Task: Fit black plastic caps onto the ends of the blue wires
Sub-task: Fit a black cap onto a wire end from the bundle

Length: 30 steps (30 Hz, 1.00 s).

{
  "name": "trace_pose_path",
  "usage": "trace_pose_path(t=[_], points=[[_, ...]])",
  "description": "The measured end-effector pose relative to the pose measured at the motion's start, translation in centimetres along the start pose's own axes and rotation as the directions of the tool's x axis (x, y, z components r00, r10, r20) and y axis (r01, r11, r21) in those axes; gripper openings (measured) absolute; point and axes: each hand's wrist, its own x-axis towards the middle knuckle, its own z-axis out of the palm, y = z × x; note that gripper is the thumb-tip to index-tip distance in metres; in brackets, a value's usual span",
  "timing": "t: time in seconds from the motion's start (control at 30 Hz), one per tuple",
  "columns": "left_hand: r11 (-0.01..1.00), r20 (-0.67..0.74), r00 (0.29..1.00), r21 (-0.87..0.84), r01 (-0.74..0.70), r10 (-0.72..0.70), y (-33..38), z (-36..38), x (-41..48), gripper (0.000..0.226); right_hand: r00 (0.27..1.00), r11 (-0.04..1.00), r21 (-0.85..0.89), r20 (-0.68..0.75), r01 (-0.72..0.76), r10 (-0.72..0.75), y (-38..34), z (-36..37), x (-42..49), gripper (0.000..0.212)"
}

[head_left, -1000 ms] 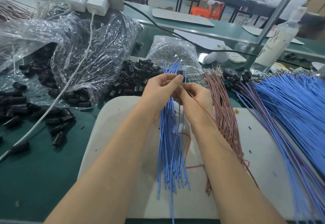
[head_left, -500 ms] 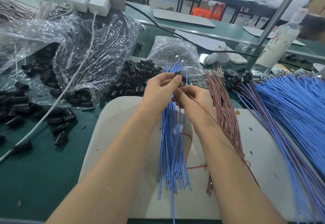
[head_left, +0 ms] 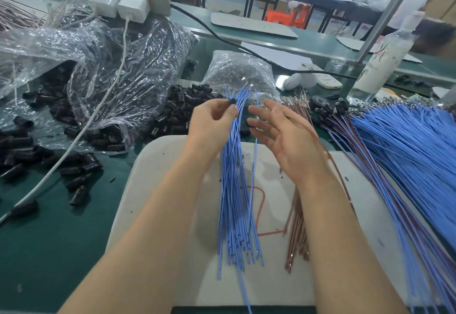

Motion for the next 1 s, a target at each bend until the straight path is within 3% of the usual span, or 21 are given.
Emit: trace_pose_path(t=[0.07,0.2,0.43,0.67,0.83,1.0], points=[[0.976,0.029,0.992,0.178,-0.128,0.125,0.0,0.4,-0.4,0.019,0.999,0.996,-0.085,-0.029,0.024,-0.026,-0.1,-0.1,-0.1,0.024],[0.909,0.088,0.967,0.329,-0.254,0.239,-0.1,0.6,-0.9,0.016,0.965,0.887,-0.432,-0.119,0.162,-0.234,0.0,-0.2,-0.2,0.028],[0.804,0.178,0.922,0.452,-0.386,0.342,0.2,0.9,-1.5,0.019,0.901,0.755,-0.609,-0.148,0.243,-0.409,0.1,-0.3,-0.1,0.034],[0.72,0.255,0.893,0.527,-0.451,0.372,0.3,1.0,-1.9,0.023,0.925,0.665,-0.727,-0.115,0.169,-0.361,0.2,-0.2,0.0,0.036],[0.687,0.287,0.878,0.547,-0.478,0.383,0.4,1.2,-1.9,0.023,0.929,0.64,-0.756,-0.124,0.139,-0.348,0.1,-0.2,-0.2,0.025],[0.657,0.303,0.852,0.544,-0.522,0.426,0.3,1.4,-2.0,0.022,0.943,0.596,-0.799,-0.135,0.077,-0.303,0.5,-0.2,0.0,0.032]])
